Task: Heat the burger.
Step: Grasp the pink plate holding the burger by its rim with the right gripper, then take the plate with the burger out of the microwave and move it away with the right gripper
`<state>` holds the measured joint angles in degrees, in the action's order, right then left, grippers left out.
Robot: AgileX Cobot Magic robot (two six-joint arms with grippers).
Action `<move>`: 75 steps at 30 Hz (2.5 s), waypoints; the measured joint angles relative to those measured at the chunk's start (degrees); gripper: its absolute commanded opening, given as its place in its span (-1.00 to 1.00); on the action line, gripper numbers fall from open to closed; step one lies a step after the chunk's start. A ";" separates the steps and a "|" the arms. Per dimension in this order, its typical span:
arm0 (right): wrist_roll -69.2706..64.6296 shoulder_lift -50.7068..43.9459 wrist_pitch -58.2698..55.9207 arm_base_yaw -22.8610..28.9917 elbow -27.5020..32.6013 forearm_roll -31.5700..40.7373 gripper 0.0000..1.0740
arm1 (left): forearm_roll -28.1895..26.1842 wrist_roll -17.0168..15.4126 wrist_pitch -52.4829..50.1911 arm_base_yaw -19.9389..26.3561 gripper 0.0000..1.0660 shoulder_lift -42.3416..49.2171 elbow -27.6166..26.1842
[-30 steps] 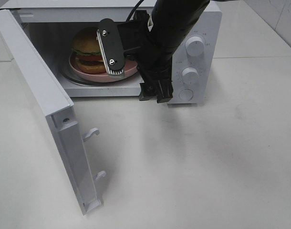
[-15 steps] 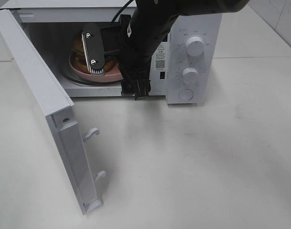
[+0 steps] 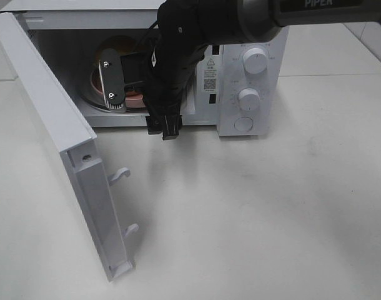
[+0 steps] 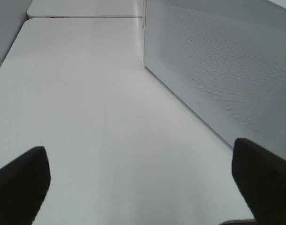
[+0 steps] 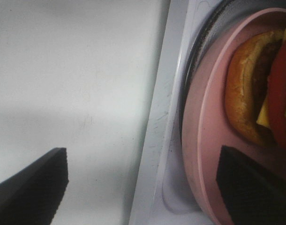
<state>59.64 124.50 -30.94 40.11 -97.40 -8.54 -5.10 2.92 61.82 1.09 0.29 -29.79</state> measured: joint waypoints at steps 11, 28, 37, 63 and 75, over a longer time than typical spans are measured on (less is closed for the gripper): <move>-0.23 5.84 0.63 0.00 -6.93 0.06 0.50 | 0.00 0.00 0.00 0.00 0.84 0.00 0.00; -0.29 12.20 -1.32 -3.38 -16.79 0.29 0.45 | 0.00 0.00 0.00 0.00 0.84 0.00 0.00; -0.29 13.81 -0.63 -4.64 -17.76 1.03 0.35 | 0.00 0.00 0.00 0.00 0.84 0.00 0.00; 6.99 14.32 -2.01 -4.47 -18.11 4.53 -1.00 | 0.00 0.00 0.00 0.00 0.84 0.00 0.00; 11.63 12.78 -2.98 -3.84 -15.76 3.44 -1.00 | 0.00 0.00 0.00 0.00 0.84 0.00 0.00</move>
<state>71.28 137.28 -33.92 36.27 -113.16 -5.10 -5.10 2.92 61.82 1.09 0.29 -29.79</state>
